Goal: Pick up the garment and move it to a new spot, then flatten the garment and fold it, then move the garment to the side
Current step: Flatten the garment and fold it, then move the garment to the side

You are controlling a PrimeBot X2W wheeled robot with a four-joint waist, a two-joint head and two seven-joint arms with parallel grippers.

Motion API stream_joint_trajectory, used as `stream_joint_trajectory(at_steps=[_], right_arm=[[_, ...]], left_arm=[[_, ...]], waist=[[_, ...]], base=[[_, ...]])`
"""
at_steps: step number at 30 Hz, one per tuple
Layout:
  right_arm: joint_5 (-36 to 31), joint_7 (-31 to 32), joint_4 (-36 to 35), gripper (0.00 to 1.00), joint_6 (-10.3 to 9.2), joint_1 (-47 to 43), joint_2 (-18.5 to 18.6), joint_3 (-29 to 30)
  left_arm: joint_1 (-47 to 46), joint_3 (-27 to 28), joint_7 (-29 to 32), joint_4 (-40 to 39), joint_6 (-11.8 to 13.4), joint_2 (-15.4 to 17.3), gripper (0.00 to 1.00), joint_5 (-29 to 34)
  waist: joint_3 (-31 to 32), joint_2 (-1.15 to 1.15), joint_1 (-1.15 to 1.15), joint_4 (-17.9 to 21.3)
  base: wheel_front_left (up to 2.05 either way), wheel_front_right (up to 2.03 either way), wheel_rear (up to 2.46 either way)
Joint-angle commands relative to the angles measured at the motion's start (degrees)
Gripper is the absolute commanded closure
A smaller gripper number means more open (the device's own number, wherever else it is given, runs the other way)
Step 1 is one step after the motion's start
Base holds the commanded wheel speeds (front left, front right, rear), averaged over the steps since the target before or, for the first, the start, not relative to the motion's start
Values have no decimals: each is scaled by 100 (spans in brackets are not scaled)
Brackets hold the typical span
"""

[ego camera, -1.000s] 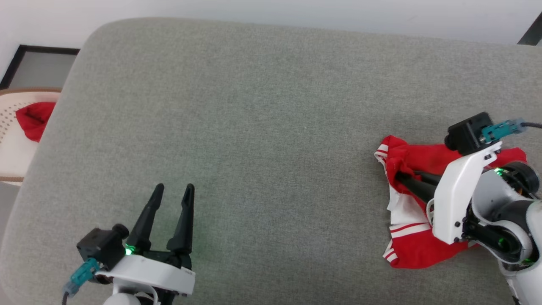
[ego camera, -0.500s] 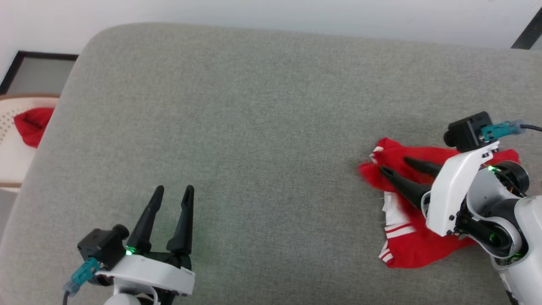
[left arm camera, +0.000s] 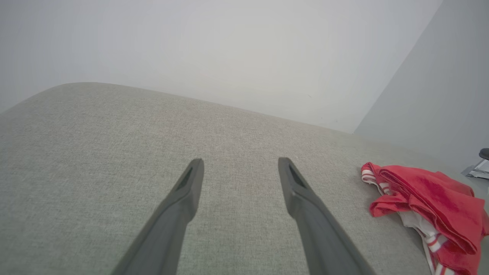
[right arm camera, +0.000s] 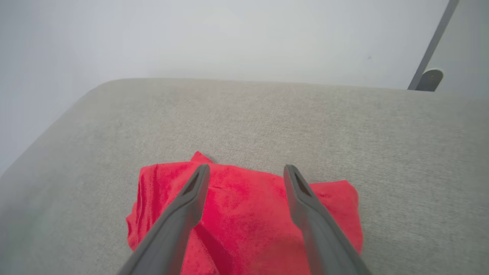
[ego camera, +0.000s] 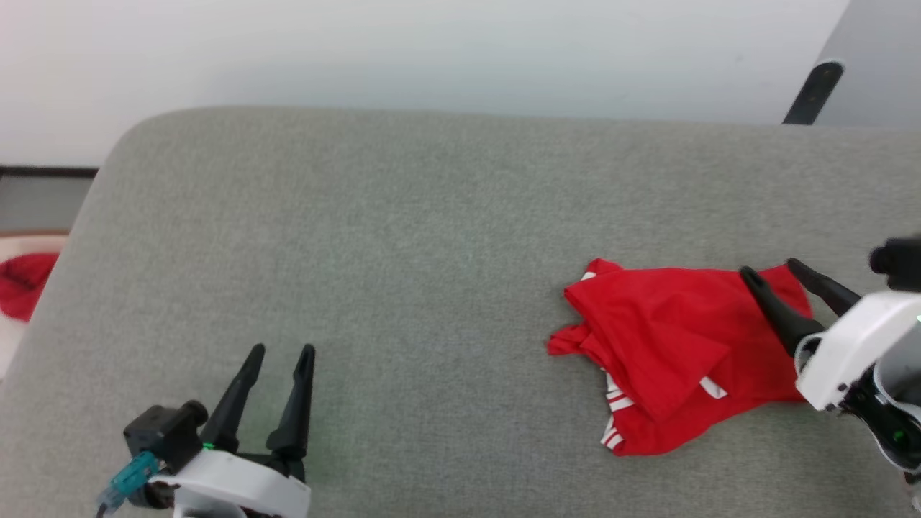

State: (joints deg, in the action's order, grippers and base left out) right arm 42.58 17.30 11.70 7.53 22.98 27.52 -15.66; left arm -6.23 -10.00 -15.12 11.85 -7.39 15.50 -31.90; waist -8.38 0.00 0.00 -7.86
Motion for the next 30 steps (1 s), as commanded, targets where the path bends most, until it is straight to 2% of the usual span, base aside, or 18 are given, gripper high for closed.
stream_joint_trajectory(at_steps=[1, 6, 13, 23, 30], right_arm=[[-45, -300, 86, 0, -7, -146, 35, 63], [-128, -1099, 313, 0, -7, -466, 37, 208], [-237, -1935, 414, 0, -7, -984, -141, 394], [-494, -2293, 242, 0, -7, -1529, -238, 412], [-541, -2380, -68, 0, -7, -2091, -381, 819]], left_arm=[[81, 13, 2, 38, -20, 70, 0, -60], [210, 144, 2, 146, -20, 171, 0, -25], [408, 471, 2, 220, 56, 173, 0, 231], [986, 809, 1, -36, 98, 141, 0, 450], [1391, 920, 2, -382, 107, 86, 0, 529]], waist=[[260, 0, 0, 221], [447, 0, 0, 357], [676, 0, 0, 465], [902, 0, 0, 593], [1018, 0, 0, 537]], base=[[0, 0, 0], [0, 0, 0], [0, 0, 0], [0, 0, 0], [0, 0, 0]])
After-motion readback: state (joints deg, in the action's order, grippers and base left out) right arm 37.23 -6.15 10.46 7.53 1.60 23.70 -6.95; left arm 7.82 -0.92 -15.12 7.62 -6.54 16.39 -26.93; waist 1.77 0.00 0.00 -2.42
